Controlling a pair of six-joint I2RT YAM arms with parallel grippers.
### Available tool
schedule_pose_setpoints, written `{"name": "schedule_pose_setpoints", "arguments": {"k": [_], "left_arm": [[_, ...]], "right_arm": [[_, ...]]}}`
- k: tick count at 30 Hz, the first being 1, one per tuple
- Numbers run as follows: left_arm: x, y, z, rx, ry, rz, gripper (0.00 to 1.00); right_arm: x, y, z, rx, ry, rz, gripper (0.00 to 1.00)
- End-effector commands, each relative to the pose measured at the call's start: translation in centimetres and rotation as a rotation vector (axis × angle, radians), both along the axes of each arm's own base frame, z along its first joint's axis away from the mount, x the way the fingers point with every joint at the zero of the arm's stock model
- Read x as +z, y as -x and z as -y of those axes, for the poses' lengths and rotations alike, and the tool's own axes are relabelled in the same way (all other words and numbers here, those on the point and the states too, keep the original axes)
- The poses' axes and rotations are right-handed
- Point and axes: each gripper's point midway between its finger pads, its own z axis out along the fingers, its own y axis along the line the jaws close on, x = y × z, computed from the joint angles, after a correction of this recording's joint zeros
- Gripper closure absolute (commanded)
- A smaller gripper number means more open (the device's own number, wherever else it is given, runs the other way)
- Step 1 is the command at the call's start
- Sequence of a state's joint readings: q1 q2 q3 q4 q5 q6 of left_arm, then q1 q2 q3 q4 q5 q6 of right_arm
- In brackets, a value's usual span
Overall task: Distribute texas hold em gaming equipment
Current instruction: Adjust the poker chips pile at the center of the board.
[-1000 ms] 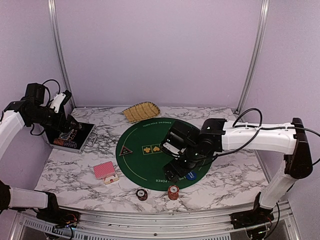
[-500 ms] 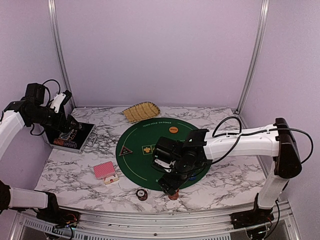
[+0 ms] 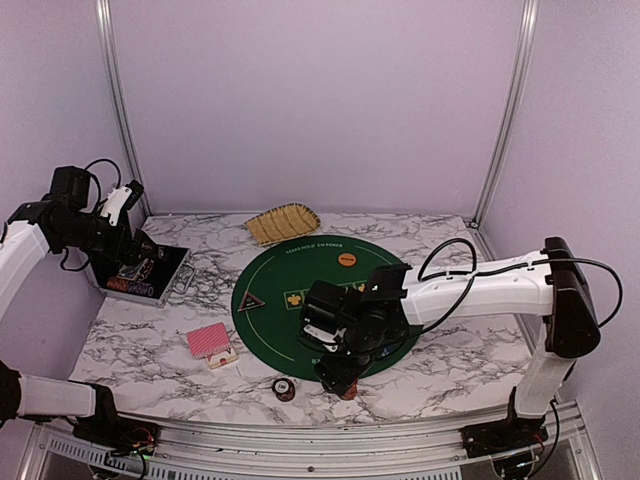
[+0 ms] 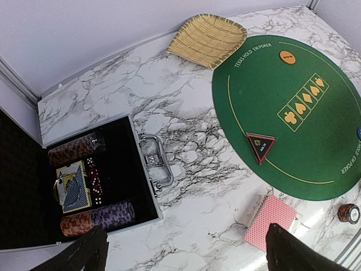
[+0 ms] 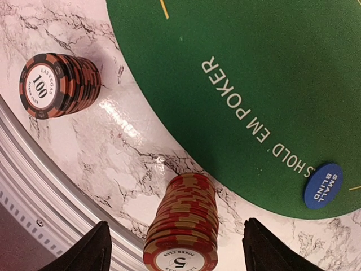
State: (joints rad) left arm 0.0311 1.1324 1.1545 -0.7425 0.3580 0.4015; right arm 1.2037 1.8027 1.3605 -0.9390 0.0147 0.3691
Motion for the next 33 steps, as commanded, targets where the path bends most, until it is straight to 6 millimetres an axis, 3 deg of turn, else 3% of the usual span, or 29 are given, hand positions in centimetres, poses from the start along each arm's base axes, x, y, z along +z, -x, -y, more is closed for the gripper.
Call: {"name": "schedule_pose_setpoints", "arguments": {"k": [1, 11, 17, 22, 33], "left_arm": [[0.9, 0.5, 0.1, -0.006, 0.006, 0.006, 0.01], [0.9, 0.5, 0.0, -0.004, 0.004, 0.008, 0.01], [1.0, 0.6, 0.0, -0.002, 0.0, 0.009, 0.01], [0.9, 0.6, 0.0, -0.003, -0.001, 0.009, 0.01], [0.9, 0.6, 0.0, -0.004, 0.002, 0.009, 0.01]], "right_arm": [[-0.2, 0.0, -0.5, -0.001, -0.009, 0.008, 0.23], [-1.2, -0.3, 0.3, -0.005, 0.022, 0.031, 0.33], [-1.1, -0.5, 0.2, -0.009, 0.018, 0.04, 0.46], [-0.4, -0.5, 0.0, -0.01, 0.007, 0.045, 0.52], [2.4, -0.8, -0.6, -0.007, -0.023, 0.058, 0.54]]}}
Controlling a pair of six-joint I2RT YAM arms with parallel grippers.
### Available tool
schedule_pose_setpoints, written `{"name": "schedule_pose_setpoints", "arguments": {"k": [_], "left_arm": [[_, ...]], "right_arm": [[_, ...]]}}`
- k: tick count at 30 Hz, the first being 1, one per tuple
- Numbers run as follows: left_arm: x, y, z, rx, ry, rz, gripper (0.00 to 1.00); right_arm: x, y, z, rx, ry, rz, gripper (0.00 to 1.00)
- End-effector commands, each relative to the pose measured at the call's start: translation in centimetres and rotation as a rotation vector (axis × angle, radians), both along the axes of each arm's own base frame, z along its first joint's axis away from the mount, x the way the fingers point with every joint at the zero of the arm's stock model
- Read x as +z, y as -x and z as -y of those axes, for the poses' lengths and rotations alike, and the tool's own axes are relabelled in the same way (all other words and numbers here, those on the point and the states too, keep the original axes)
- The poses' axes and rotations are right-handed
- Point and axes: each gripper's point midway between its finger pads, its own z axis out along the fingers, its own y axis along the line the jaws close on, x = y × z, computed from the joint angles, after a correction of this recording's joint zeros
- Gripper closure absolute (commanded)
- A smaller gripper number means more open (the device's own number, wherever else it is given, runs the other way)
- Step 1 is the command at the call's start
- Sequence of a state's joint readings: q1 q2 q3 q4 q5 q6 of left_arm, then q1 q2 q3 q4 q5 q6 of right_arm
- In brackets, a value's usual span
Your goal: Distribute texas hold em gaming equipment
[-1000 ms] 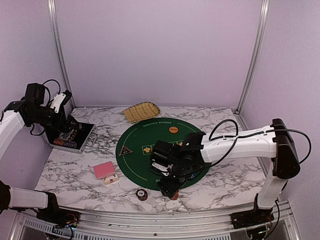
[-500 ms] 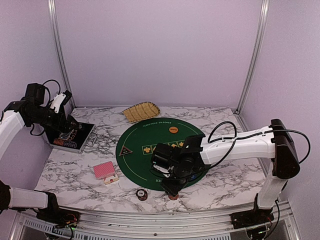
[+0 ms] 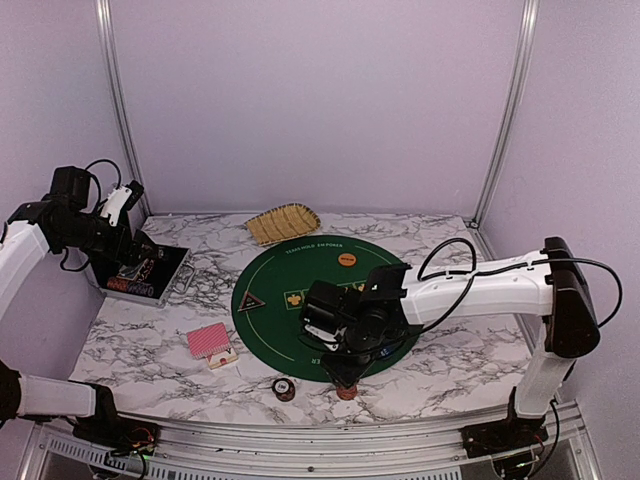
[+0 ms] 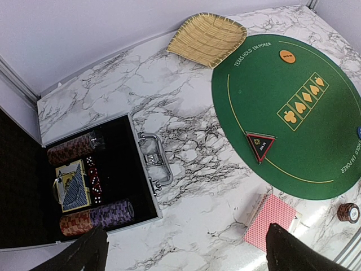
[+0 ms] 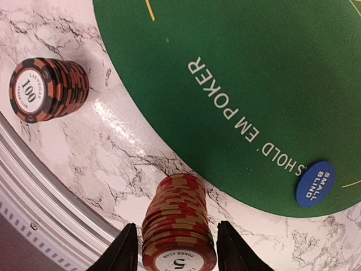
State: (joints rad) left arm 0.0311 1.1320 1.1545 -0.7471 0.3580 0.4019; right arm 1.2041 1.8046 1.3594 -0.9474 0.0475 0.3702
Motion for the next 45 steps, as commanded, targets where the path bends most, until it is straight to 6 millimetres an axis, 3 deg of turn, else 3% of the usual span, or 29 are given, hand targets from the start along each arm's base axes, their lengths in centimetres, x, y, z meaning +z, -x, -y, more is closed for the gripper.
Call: {"name": "schedule_pose_setpoints", "arguments": {"k": [1, 6, 10, 15, 23, 30, 45], "left_arm": [[1.0, 0.6, 0.0, -0.003, 0.002, 0.014, 0.01], [1.1, 0.6, 0.0, -0.003, 0.0, 0.015, 0.01], [1.0, 0.8, 0.0, -0.007, -0.001, 0.015, 0.01], [1.0, 0.8, 0.1, -0.011, -0.001, 0.015, 0.01], [1.0, 0.9, 0.1, -0.012, 0.0, 0.014, 0.01], [1.2, 0.9, 0.1, -0.013, -0.001, 0.018, 0.01], [1.1, 0.9, 0.2, -0.015, 0.003, 0.012, 0.01]], "right_arm": [[2.7, -0.5, -1.1, 0.001, -0.043, 0.037, 0.54], [3.5, -0.8, -1.4, 0.008, -0.041, 0.048, 0.59], [2.2, -0.4, -0.4, 0.01, -0.001, 0.027, 0.13], [1.6, 0.0, -0.3, 0.003, -0.013, 0.011, 0.07], [0.0, 0.8, 0.4, 0.006, -0.004, -0.032, 0.23], [0.1, 0.4, 0.4, -0.003, -0.014, -0.03, 0.36], [0.4, 0.3, 0.1, -0.001, -0.023, -0.03, 0.54]]}}
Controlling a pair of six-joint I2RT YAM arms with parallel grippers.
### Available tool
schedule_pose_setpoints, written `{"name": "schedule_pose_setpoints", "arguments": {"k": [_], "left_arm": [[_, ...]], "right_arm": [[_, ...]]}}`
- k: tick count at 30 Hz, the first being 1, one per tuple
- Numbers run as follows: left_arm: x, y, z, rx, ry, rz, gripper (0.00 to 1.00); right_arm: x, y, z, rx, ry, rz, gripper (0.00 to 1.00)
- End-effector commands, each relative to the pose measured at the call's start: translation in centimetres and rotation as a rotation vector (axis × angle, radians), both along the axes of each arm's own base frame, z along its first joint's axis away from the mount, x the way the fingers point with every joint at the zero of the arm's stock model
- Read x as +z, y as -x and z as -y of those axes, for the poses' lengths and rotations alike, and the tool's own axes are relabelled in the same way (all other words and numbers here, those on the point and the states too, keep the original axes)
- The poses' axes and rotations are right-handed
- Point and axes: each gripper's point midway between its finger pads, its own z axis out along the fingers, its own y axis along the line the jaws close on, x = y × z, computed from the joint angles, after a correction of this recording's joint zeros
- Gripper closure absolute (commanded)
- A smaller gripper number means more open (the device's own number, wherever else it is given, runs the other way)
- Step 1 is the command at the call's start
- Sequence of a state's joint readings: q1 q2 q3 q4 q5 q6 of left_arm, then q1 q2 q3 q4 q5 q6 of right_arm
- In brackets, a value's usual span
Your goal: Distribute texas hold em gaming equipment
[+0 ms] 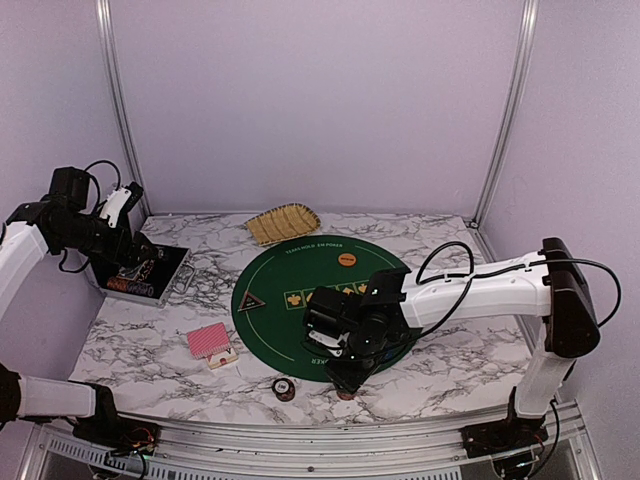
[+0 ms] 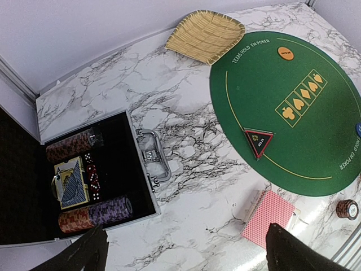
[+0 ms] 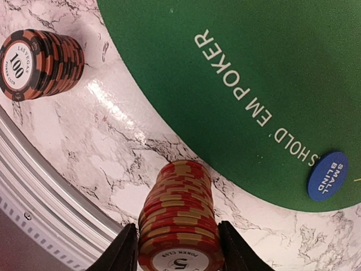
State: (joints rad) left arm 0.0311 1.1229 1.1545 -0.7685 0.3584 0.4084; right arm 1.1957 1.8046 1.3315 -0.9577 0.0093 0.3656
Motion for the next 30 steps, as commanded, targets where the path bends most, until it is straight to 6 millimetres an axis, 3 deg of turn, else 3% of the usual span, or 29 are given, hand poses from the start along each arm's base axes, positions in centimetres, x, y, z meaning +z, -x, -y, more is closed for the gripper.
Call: {"name": "schedule_pose_setpoints", "arguments": {"k": [1, 10, 14, 19, 24, 30], "left_arm": [[1.1, 0.4, 0.2, -0.011, 0.006, 0.022, 0.01], [1.2, 0.4, 0.2, -0.011, 0.006, 0.024, 0.01], [1.0, 0.5, 0.2, -0.013, 0.009, 0.018, 0.01], [1.1, 0.5, 0.2, -0.013, 0.005, 0.021, 0.01], [1.1, 0.4, 0.1, -0.012, 0.004, 0.022, 0.01], [1.1, 0.5, 0.1, -0.01, 0.005, 0.02, 0.01]], "right_arm": [[1.3, -0.5, -0.7, -0.004, -0.046, 0.02, 0.55], [2.3, -0.8, -0.8, 0.004, -0.042, 0.032, 0.62], [2.6, -0.9, -0.9, 0.004, -0.041, 0.037, 0.69], [4.4, -2.3, -0.9, -0.006, -0.049, 0.07, 0.74], [6.2, -7.1, 0.4, -0.088, -0.059, 0.141, 0.77], [7.8, -16.1, 1.9, -0.242, -0.094, 0.244, 0.82]]}}
